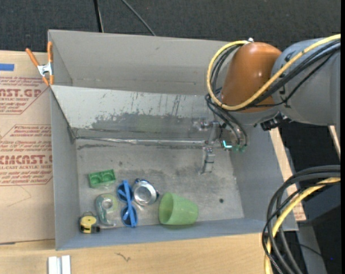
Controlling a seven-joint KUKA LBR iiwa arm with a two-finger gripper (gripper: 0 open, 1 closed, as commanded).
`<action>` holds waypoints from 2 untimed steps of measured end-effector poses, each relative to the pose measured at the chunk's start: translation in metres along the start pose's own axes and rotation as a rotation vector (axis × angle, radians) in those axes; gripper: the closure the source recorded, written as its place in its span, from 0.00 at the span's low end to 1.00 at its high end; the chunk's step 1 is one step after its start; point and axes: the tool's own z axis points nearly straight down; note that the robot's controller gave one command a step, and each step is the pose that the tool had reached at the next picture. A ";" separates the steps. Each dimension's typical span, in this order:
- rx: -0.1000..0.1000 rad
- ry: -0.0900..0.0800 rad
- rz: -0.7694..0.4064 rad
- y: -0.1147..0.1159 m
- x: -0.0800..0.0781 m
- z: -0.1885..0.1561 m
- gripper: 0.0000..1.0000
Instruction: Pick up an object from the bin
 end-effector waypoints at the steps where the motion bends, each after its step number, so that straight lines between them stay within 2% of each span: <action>1: 0.000 0.002 -0.149 -0.026 0.061 0.067 0.00; 2: 0.002 -0.013 -0.565 0.022 0.103 0.071 0.00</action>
Offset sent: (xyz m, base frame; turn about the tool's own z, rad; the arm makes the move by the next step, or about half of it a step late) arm -0.0582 -0.0251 -0.0632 -0.1499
